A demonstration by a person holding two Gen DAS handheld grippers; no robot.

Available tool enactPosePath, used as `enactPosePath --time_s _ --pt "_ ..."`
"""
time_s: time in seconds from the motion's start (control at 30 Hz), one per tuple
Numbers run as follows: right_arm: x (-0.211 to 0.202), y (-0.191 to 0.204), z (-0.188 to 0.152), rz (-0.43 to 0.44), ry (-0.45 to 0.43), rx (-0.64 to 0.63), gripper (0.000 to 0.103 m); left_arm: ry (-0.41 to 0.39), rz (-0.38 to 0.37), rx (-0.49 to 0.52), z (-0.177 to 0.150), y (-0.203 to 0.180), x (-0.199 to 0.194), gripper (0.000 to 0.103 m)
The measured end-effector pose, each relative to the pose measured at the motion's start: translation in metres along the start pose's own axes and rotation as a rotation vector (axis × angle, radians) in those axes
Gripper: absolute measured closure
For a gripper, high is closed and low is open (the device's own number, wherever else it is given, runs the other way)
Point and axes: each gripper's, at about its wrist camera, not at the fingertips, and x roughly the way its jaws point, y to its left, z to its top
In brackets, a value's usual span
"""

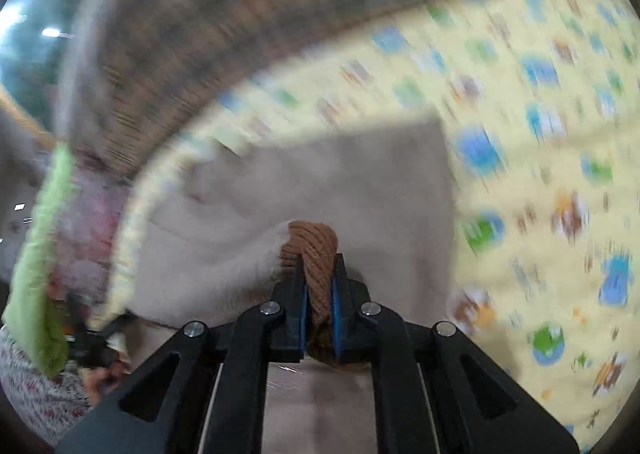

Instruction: Fold small clothes

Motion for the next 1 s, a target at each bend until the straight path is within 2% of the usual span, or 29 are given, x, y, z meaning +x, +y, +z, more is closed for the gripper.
enactPosePath --time_s 0.03,0.07,0.17,0.23,0.27,0.37,0.47,0.53,0.57,0.63,0.67,0.7,0.73,0.77,0.8,0.87,0.97,1.0 --pt "0.011 -0.008 -0.005 -0.028 0.051 0.027 0.086 0.003 0.000 0.013 -0.001 0.001 -0.002 0.026" --pt "0.015 -0.013 -0.009 -0.042 0.066 0.038 0.085 0.010 0.002 0.026 -0.003 0.003 -0.004 0.026" --pt "0.001 -0.020 -0.014 -0.003 0.032 0.077 0.076 0.047 -0.013 0.075 -0.010 0.010 -0.014 0.027" --pt "-0.018 -0.018 -0.018 0.000 -0.009 0.070 0.056 0.066 -0.049 0.096 -0.019 0.017 -0.030 0.029" --pt "-0.022 -0.016 -0.018 -0.005 -0.031 0.056 0.054 0.067 -0.081 0.093 -0.021 0.021 -0.040 0.029" --pt "-0.049 -0.011 -0.027 0.009 -0.090 0.003 0.054 0.027 -0.167 0.061 -0.010 0.020 -0.070 0.029" --pt "-0.039 0.001 -0.026 0.014 -0.070 -0.023 0.054 -0.011 -0.232 0.073 0.011 -0.002 -0.077 0.028" --pt "-0.026 0.006 -0.028 -0.059 -0.034 -0.051 0.054 -0.030 -0.250 0.117 0.028 -0.030 -0.068 0.027" --pt "-0.020 0.006 -0.028 -0.091 -0.024 -0.051 0.054 -0.012 -0.256 0.133 0.036 -0.045 -0.056 0.027" --pt "-0.008 0.002 -0.025 -0.096 -0.015 -0.010 0.054 0.029 -0.242 0.170 0.046 -0.067 -0.029 0.027" --pt "-0.001 0.001 -0.023 -0.057 -0.004 0.004 0.057 0.050 -0.226 0.192 0.048 -0.074 -0.017 0.027" --pt "0.004 0.001 -0.022 -0.045 0.005 0.003 0.089 0.078 -0.175 0.208 0.047 -0.080 0.001 0.030" --pt "0.006 0.003 -0.020 -0.050 0.018 -0.004 0.094 0.102 -0.137 0.219 0.046 -0.081 0.014 0.031" --pt "0.004 0.004 -0.020 -0.046 0.024 -0.009 0.094 0.123 -0.093 0.227 0.045 -0.078 0.026 0.031" --pt "-0.007 0.007 -0.018 -0.022 -0.006 -0.024 0.094 0.130 -0.076 0.221 0.044 -0.073 0.032 0.029" --pt "-0.026 0.008 -0.018 -0.042 -0.044 -0.054 0.094 0.135 -0.108 0.160 0.045 -0.054 0.037 0.026" --pt "-0.026 -0.014 -0.015 -0.063 0.012 -0.012 0.094 0.115 -0.102 0.141 0.049 -0.045 0.037 0.026" --pt "-0.019 -0.023 -0.016 -0.132 0.028 0.010 0.094 0.102 -0.084 0.137 0.050 -0.042 0.035 0.026"
